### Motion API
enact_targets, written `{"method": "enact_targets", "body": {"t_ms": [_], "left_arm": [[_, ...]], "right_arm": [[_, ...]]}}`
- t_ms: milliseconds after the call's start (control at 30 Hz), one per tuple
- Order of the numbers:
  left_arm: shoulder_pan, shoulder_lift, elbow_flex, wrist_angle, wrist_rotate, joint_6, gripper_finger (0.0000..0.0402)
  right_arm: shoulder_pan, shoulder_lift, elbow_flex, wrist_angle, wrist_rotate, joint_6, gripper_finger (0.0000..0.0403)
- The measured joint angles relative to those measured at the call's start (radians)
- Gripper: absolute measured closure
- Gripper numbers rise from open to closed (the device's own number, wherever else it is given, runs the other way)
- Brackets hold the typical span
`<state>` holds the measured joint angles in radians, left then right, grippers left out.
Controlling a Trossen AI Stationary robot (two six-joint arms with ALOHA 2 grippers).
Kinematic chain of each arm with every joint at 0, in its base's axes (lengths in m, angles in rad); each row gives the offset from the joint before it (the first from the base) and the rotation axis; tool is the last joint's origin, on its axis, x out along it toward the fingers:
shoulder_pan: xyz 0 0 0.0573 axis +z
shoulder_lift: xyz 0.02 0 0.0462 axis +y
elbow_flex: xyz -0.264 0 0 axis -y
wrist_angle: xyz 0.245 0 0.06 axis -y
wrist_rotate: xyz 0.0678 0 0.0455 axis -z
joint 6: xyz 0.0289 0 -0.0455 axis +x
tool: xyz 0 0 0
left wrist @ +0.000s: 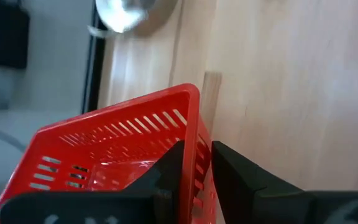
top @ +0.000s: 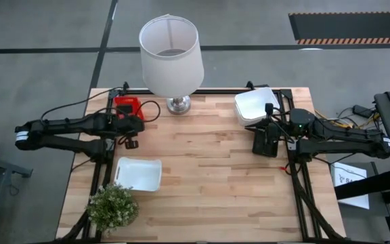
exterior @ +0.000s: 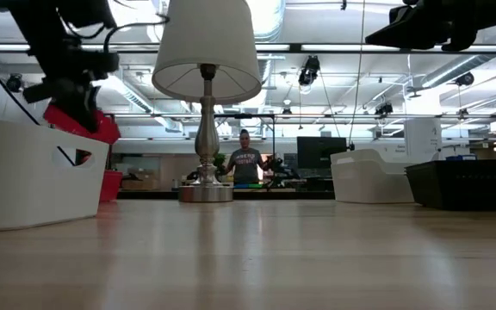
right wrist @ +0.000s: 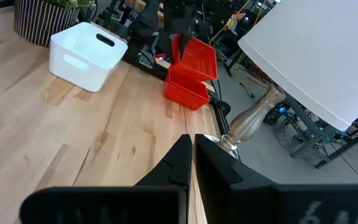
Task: Stack baskets by color
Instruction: Stack the right and red bin on top of the stacked red bins
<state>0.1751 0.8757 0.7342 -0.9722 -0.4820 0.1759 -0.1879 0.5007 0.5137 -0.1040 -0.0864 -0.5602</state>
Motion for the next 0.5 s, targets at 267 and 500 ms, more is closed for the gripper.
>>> {"method": "enact_targets", "body": {"t_ms": [267, 500], "left_arm": [[0.011, 0.005, -0.084, 0.023, -0.071, 0.023, 0.0343], [0.011, 0.020, -0.087, 0.025, -0.075, 0.022, 0.0322]], "right_arm": [[0.000, 0.000, 0.000, 0.000, 0.000, 0.001, 0.0390], [0.000, 0.000, 0.000, 0.003, 0.000, 0.000, 0.0390]]}}
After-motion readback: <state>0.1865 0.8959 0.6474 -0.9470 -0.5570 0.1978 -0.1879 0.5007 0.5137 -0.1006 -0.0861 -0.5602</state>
